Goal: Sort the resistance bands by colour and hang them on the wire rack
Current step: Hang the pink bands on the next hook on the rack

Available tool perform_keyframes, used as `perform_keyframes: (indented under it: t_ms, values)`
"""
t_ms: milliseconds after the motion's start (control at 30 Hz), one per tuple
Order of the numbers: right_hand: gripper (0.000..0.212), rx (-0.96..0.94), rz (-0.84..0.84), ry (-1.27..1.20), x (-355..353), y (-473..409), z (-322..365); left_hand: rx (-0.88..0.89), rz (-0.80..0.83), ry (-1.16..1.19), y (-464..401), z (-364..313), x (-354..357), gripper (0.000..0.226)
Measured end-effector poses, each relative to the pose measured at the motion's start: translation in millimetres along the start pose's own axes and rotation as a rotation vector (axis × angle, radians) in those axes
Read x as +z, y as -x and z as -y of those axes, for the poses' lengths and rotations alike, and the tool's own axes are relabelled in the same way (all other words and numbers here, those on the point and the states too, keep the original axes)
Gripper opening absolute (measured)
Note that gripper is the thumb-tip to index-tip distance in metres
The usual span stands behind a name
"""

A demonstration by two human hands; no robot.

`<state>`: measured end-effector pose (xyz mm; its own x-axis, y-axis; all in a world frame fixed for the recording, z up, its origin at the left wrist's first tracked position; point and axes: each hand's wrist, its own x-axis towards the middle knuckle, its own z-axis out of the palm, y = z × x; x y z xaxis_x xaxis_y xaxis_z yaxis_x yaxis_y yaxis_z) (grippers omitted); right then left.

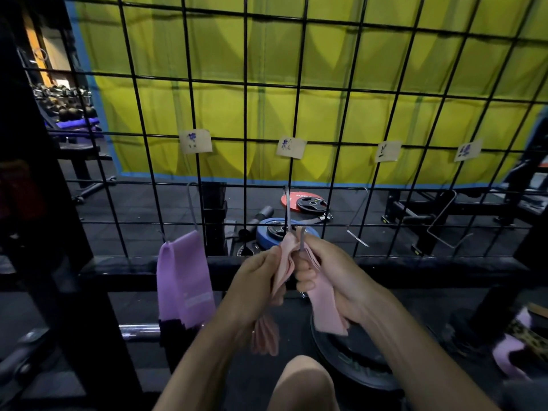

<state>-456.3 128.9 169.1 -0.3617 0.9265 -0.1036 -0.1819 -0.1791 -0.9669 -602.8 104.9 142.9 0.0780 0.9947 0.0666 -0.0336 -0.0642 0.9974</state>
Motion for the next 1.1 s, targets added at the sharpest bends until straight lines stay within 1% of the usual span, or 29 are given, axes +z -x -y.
perform_keyframes:
  t_ms: [67,167,267,367,400,567,633,733,833,967,1100]
  values:
    - [0.043,0.006,-0.016,-0.065,1,2,-4,-0.017,-0.003,0.098,1,3,3,0.043]
    - [0.040,0.005,-0.045,-0.078,0,4,-5,-0.003,0.050,0.106,-1,0,1,0.051]
    - [0.046,0.000,-0.084,0.017,5,6,-9,-0.001,0.070,0.061,-4,-1,-5,0.045]
    - [0.055,0.004,-0.090,0.045,10,6,-14,0.042,0.065,-0.027,1,4,-10,0.039]
    - [0.054,-0.002,-0.090,0.048,10,5,-15,0.064,0.064,-0.053,4,7,-11,0.038]
    - [0.059,-0.030,-0.027,0.040,4,14,-32,0.164,0.041,-0.091,22,20,-12,0.040]
    - [0.053,-0.045,-0.025,-0.016,-1,21,-42,0.156,0.046,-0.089,26,30,-13,0.040]
    - [0.037,-0.030,-0.003,-0.140,-10,29,-52,0.072,0.070,-0.014,29,49,-15,0.039]
    - [0.035,0.046,0.034,-0.316,-16,35,-61,0.020,0.081,0.081,32,61,-12,0.046]
    - [0.027,0.110,0.047,-0.523,-18,41,-75,-0.002,0.057,0.218,35,68,-9,0.048]
    - [0.022,0.160,0.031,-0.622,-12,39,-99,0.010,0.016,0.283,40,72,-7,0.035]
